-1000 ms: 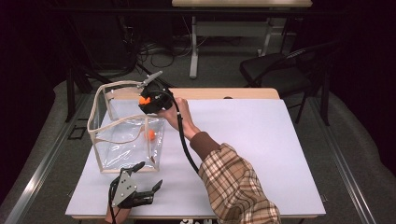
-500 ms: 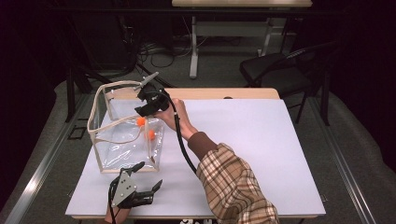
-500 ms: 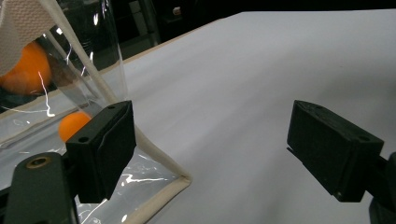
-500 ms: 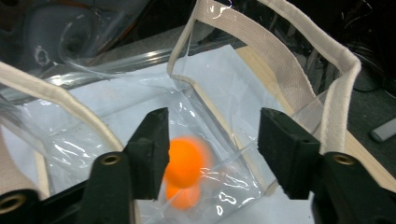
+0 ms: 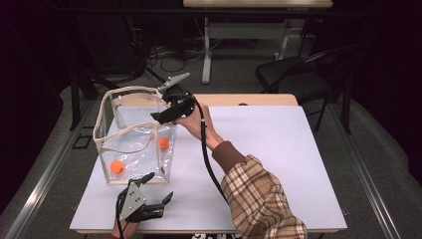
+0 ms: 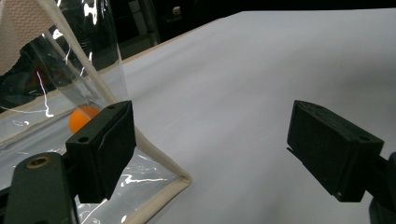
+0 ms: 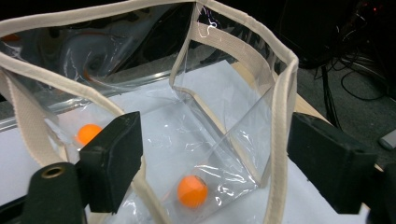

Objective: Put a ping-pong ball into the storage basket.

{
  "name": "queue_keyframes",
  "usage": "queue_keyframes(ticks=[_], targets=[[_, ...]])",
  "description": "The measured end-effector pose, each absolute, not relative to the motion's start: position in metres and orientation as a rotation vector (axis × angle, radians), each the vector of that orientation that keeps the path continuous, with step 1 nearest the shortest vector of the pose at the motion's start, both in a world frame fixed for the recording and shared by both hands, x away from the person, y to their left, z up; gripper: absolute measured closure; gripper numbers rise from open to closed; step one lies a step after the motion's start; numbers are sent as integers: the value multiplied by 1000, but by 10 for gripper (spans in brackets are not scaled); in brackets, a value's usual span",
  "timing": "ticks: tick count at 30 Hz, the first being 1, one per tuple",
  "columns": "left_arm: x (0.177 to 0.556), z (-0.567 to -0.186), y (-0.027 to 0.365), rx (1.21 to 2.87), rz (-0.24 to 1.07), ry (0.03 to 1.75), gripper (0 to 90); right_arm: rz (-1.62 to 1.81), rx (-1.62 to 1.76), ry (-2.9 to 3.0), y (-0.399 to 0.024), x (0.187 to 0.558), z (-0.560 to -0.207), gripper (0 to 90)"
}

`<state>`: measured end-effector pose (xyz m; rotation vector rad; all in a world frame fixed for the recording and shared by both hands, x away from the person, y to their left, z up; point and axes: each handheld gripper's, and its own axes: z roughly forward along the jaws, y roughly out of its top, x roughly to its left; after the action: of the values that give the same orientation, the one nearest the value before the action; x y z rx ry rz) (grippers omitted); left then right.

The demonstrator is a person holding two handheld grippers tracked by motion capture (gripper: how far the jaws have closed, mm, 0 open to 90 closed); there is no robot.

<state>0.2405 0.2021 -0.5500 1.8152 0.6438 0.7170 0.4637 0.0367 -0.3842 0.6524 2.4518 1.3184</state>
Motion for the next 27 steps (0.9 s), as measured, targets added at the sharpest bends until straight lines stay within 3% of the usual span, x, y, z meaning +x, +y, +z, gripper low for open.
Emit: queue_keyframes(ticks=[27], targets=[[241, -551, 201, 1819, 711, 648, 155, 1271, 663, 2422, -28, 441, -382, 73]])
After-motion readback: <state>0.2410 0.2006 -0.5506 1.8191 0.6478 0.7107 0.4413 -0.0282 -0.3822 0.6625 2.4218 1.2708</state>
